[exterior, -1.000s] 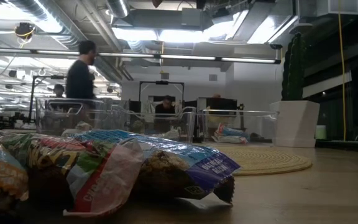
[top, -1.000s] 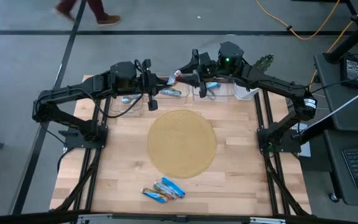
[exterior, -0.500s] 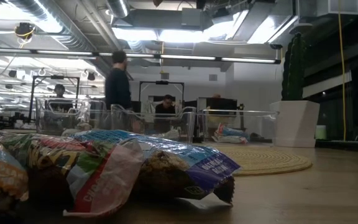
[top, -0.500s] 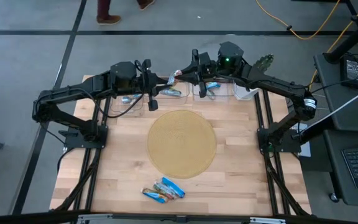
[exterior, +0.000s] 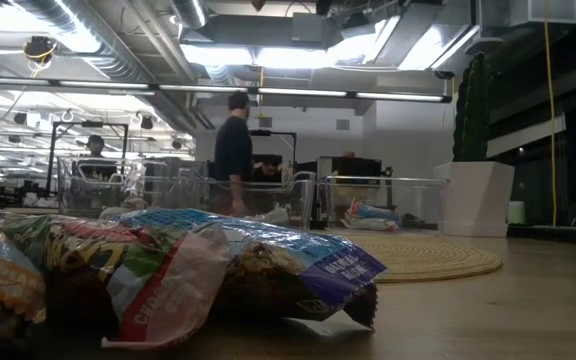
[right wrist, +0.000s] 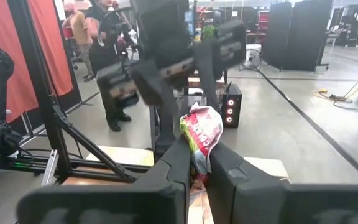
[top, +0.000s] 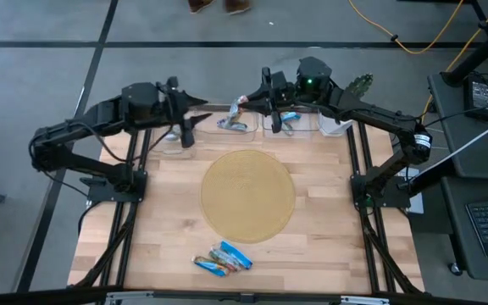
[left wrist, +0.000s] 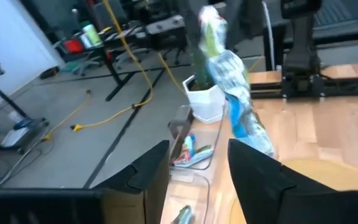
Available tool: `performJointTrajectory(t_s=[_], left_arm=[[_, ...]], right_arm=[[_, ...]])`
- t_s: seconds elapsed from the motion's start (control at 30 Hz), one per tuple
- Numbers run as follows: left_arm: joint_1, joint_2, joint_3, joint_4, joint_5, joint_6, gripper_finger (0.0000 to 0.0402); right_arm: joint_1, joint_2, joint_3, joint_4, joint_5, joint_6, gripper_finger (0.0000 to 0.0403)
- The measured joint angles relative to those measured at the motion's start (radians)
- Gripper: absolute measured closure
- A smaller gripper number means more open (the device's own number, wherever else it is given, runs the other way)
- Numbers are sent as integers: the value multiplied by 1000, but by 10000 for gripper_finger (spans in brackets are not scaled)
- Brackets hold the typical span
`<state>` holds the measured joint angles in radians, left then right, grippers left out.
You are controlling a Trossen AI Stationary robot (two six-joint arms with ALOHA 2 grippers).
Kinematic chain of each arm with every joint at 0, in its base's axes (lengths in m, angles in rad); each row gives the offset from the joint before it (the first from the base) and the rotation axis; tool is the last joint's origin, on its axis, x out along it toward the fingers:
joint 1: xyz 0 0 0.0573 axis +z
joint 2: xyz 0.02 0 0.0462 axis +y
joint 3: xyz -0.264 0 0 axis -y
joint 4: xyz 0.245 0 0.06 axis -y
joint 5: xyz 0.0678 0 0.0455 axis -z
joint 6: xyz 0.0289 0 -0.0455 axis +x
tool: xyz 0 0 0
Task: Pick and place Granola Bars by type
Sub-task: Put the red granola bar into the right transparent bin
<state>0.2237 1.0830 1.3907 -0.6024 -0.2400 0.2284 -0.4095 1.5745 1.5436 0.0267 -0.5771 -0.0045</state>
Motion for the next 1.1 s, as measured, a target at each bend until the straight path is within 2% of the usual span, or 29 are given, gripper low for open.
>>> performJointTrajectory(t_s=[0.27, 0.5, 0.87, 1.1], left_arm=[[0, -31, 0, -10, -10, -24, 240], [0, -22, 0, -33, -10, -25, 240], [0, -20, 0, -54, -10, -33, 242], [0, -20, 0, -54, -10, -33, 238]], right_arm=[[0, 0, 0, -55, 5, -33, 370], [-18, -38, 0, -187, 71, -117, 374], [-69, -216, 0, -503, 219, -208, 373], [-80, -303, 0, -738, 385, -209, 369]])
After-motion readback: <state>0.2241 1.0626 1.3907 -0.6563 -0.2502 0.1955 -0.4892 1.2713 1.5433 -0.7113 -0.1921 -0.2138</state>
